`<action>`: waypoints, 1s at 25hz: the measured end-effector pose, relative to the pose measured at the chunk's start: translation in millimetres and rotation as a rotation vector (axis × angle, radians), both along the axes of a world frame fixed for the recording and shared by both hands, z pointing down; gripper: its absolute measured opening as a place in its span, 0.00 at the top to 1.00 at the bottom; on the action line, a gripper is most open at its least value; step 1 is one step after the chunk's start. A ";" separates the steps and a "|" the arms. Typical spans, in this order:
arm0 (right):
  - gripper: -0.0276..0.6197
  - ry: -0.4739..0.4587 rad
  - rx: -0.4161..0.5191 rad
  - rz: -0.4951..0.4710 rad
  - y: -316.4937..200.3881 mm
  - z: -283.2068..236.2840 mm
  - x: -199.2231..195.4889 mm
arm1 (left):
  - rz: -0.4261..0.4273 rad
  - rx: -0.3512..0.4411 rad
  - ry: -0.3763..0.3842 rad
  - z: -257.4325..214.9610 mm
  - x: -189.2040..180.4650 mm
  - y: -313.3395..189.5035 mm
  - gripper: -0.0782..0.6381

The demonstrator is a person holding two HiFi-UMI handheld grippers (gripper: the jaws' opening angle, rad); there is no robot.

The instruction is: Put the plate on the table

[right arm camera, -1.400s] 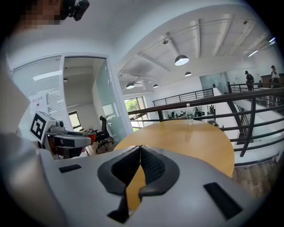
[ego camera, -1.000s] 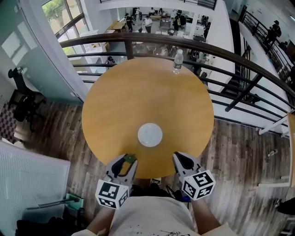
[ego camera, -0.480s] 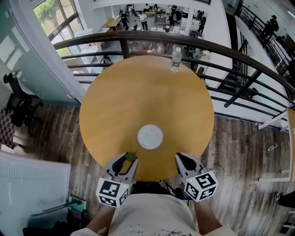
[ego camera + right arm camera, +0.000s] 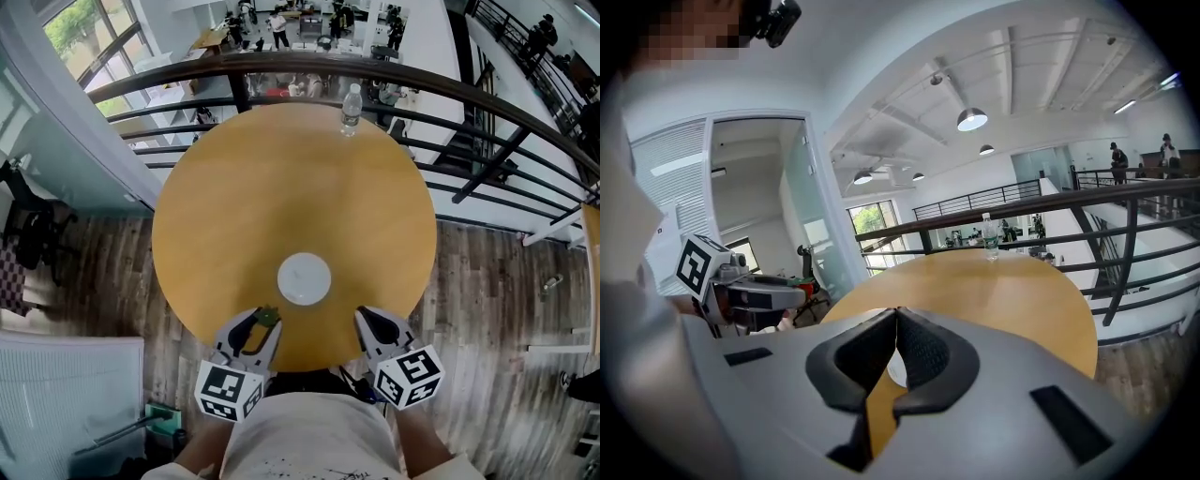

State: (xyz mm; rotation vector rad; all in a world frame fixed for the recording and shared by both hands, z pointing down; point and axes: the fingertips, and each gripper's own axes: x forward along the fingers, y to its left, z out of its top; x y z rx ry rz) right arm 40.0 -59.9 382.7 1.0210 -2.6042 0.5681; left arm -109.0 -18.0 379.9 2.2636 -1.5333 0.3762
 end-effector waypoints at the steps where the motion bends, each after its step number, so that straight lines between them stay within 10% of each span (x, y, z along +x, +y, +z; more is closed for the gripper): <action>1: 0.92 0.001 -0.006 0.001 -1.9 1.9 -0.9 | 0.005 -0.004 0.001 1.3 0.4 -3.3 0.67; 25: 0.92 0.013 -0.111 0.009 -42.6 67.7 -26.6 | 0.124 -0.143 -0.045 83.6 0.2 -69.4 0.67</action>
